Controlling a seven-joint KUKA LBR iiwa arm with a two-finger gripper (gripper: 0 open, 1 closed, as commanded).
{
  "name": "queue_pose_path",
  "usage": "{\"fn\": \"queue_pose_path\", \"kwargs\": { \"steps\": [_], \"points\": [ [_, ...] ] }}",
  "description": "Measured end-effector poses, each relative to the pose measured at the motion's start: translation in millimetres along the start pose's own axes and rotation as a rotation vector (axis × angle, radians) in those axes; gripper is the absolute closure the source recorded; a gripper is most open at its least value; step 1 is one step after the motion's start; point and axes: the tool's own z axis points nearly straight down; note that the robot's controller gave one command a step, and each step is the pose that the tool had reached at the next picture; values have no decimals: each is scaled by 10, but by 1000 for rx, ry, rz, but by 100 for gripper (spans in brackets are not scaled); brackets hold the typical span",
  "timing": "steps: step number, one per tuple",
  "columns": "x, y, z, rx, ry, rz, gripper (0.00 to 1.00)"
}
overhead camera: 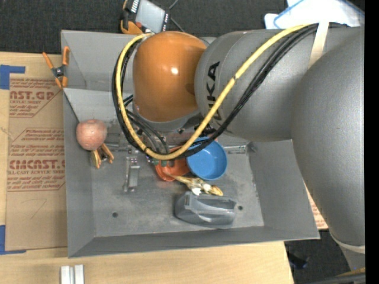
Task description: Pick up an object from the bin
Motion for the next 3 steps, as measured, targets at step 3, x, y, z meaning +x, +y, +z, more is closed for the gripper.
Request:
{"fn": "queue_pose_path", "kwargs": {
  "steps": [3],
  "points": [
    [387,-530,620,-3,-11,-187,0]
  ]
}}
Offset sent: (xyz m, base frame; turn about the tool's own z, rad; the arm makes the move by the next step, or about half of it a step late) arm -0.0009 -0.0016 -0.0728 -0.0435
